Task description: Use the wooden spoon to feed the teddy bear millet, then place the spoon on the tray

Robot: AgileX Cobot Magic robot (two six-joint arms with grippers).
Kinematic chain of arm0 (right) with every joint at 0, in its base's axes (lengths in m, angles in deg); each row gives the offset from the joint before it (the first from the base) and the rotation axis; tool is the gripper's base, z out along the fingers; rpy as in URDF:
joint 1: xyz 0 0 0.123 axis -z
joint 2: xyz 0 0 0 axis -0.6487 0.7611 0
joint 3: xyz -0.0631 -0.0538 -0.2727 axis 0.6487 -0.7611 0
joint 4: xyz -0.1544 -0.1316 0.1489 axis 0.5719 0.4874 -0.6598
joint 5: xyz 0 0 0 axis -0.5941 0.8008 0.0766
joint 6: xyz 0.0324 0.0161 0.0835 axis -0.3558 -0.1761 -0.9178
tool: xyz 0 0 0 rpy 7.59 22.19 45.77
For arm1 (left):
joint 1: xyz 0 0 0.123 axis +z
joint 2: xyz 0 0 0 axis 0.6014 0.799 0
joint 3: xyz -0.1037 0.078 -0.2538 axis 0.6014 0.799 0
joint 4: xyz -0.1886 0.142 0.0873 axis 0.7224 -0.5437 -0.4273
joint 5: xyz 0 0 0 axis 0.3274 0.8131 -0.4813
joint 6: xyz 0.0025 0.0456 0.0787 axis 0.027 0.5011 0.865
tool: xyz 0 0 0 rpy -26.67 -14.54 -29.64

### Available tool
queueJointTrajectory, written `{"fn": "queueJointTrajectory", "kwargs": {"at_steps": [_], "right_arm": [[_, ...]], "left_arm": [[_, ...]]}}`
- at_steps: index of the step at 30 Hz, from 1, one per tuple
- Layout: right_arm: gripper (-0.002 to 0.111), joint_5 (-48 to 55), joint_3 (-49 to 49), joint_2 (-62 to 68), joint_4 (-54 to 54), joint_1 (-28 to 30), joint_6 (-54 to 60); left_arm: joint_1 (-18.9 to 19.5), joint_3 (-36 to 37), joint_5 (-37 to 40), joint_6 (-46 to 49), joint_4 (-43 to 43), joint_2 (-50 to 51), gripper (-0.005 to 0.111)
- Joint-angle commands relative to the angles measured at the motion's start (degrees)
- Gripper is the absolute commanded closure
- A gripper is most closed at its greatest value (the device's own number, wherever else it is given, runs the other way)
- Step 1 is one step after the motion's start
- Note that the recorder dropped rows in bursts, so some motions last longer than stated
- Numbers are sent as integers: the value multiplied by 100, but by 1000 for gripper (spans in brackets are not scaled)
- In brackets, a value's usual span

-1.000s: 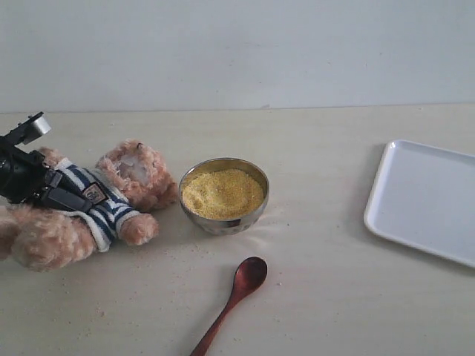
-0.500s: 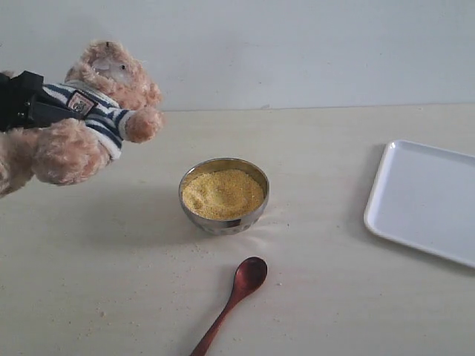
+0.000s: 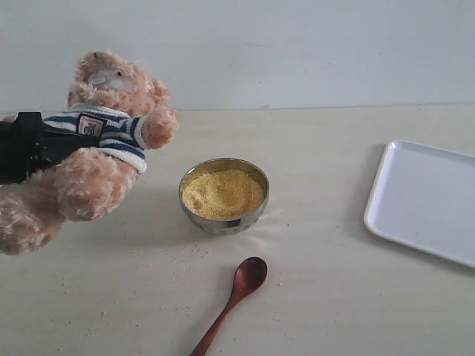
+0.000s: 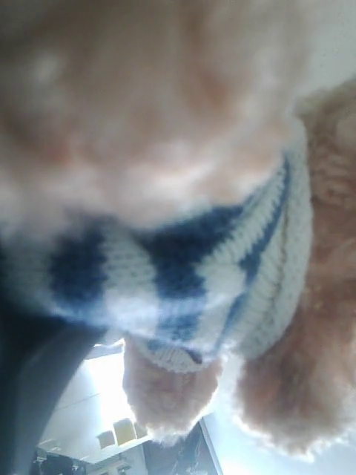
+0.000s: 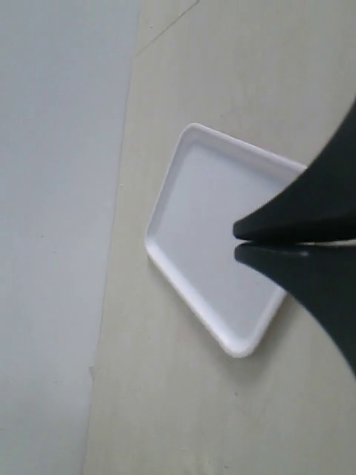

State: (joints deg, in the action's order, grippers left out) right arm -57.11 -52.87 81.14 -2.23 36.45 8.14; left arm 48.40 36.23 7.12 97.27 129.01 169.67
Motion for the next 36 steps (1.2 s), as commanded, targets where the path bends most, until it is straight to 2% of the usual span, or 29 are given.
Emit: {"fn": "queueJointTrajectory", "kwargs": {"at_steps": [1, 3, 6, 8, 10, 11, 12, 14, 16, 17, 20, 22, 24, 25, 26, 27, 29, 34, 36], "right_arm": [[108, -989, 4, -26, -1747, 0, -1593], [108, -1045, 4, -26, -2405, 0, -2284], [108, -1398, 4, -26, -2412, 0, -2428], [108, -2082, 4, -26, -2412, 0, -2245], [108, -3708, 4, -26, -2707, 0, -2863], [108, -4263, 48, -26, -2378, 0, -3591], [108, -4322, 289, -26, -1748, 0, -3922], [108, -3763, 1260, 849, 1486, 0, -5193], [108, -3472, 1847, 2383, 2772, 0, -5288], [108, -2971, 2135, 3295, 2875, 0, -5067], [108, -203, 3187, 5964, 2605, 0, -4895], [108, 244, 3479, 6801, 2096, -71, -4543], [108, -63, 3478, 7317, 1362, -750, -3629], [108, -327, 3447, 7398, 1083, -1451, -3415], [108, -534, 3447, 7430, 1050, -1884, -3415], [108, -1127, 3447, 7497, 905, -2673, -3440], [108, -1665, 3461, 7608, 699, -3500, -3440], [108, -2062, 3830, 8434, 557, -5215, -3685], [108, -1849, 4079, 8953, 557, -5613, -3697]], "left_arm": [[0, 85, 229, 394, 310, -82, 102], [0, 85, 138, 415, 310, -82, 102], [0, 85, 113, 415, 310, -82, 102], [0, 85, 113, 507, 310, -82, 102], [0, 85, 113, 640, 310, -82, 102], [0, 85, 113, 660, 310, -82, 102], [0, 85, 113, 742, 310, -82, 102], [0, 85, 113, 785, 310, -82, 102], [0, 85, 113, 785, 310, -82, 102], [0, 85, 113, 785, 310, -82, 102], [0, 85, 113, 785, 310, -82, 102], [0, 85, 113, 762, 310, -82, 102], [0, 124, 113, 762, 310, -82, 102], [0, 151, 113, 762, 310, -82, 102], [0, 151, 99, 762, 310, -82, 102], [0, 151, 99, 762, 310, -82, 102], [0, 151, 67, 762, 310, -82, 102], [0, 151, 67, 776, 310, -82, 102], [0, 151, 67, 805, 310, -82, 102]]}}
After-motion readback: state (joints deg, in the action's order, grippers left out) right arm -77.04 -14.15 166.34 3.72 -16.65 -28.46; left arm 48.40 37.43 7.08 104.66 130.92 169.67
